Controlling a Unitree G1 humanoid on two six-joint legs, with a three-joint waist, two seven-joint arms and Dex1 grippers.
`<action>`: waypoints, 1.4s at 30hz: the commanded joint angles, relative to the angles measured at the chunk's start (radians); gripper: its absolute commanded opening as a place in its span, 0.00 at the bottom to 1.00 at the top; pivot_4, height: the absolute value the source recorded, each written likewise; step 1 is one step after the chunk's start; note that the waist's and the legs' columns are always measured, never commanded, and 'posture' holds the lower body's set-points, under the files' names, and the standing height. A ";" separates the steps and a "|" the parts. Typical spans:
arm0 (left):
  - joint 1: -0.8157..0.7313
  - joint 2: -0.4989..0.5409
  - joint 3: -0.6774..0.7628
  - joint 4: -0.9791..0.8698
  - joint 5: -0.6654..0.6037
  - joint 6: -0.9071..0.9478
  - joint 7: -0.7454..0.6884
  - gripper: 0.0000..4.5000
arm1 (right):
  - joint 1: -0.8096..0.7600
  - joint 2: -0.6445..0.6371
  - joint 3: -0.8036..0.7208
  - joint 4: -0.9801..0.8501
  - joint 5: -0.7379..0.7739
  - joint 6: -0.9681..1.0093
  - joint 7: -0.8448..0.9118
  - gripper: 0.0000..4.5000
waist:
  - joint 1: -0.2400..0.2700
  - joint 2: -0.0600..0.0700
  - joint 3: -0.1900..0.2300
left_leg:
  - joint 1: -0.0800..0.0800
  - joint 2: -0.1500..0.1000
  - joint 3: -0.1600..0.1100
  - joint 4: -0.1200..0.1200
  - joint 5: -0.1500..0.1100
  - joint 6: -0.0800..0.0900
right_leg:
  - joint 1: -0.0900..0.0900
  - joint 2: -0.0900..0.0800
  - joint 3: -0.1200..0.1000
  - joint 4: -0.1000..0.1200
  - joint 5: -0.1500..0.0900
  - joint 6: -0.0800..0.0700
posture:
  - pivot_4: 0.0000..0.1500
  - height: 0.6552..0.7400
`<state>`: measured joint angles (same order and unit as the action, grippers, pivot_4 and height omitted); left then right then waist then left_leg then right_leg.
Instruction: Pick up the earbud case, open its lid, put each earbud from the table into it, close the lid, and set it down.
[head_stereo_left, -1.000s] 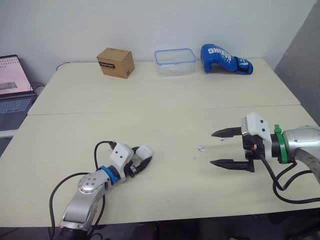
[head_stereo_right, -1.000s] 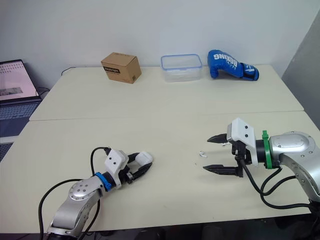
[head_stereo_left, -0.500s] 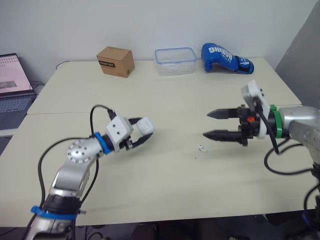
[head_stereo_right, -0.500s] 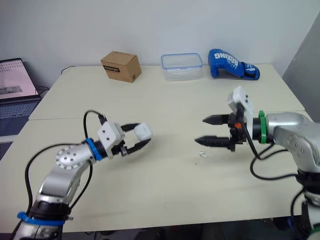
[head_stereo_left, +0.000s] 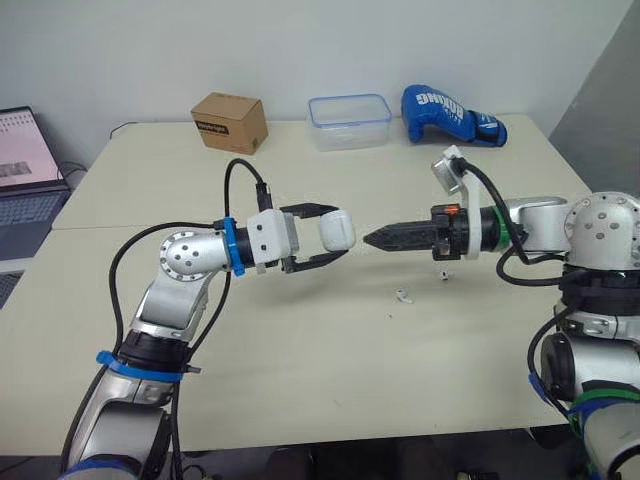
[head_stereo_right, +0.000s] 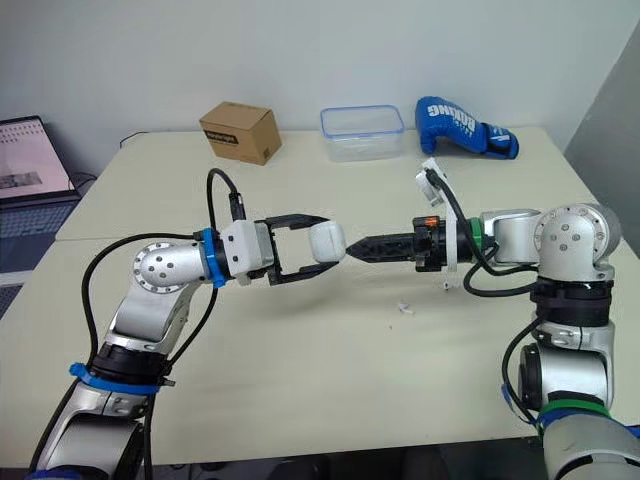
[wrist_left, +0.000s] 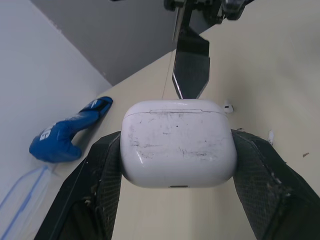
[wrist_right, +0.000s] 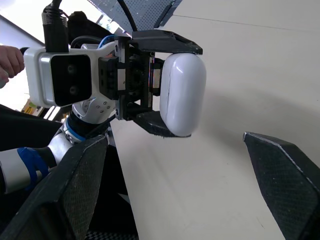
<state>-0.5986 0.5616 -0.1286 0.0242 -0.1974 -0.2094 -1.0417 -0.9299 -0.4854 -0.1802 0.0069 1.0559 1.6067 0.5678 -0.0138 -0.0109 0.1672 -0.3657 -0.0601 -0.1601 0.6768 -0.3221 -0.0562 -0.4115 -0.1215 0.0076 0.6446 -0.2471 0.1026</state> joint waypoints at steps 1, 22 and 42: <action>-0.040 -0.014 -0.011 -0.012 0.004 -0.030 -0.010 0.62 | -0.018 0.026 -0.041 -0.013 0.060 0.008 -0.083 1.00 | -0.005 0.000 0.000 | 0.000 0.000 0.000 0.000 0.000 0.000 | 0.000 0.000 0.000 0.000 0.000 0.000 | 1.00 0.89; -0.094 -0.053 -0.041 -0.021 0.020 0.002 -0.006 0.62 | -0.020 0.078 -0.052 0.069 0.345 0.008 -0.385 1.00 | -0.019 0.000 0.000 | 0.000 0.000 0.000 0.000 0.000 0.000 | -0.001 0.000 0.001 0.001 0.000 0.000 | 1.00 0.89; -0.083 -0.043 -0.043 -0.031 0.027 0.002 -0.020 0.62 | -0.005 0.066 -0.047 0.057 0.439 -0.023 -0.460 0.18 | -0.019 0.000 0.000 | 0.000 0.000 0.000 0.000 0.000 0.000 | -0.001 0.001 0.001 0.001 0.000 0.000 | 1.00 0.89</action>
<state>-0.6737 0.5142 -0.1700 0.0166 -0.1751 -0.2026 -1.0616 -0.9226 -0.4184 -0.2136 0.0878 1.4462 1.6018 0.1012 -0.0327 -0.0107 0.1672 -0.3657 -0.0599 -0.1598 0.6768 -0.3221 -0.0559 -0.4122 -0.1210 0.0086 0.6452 -0.2471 0.1027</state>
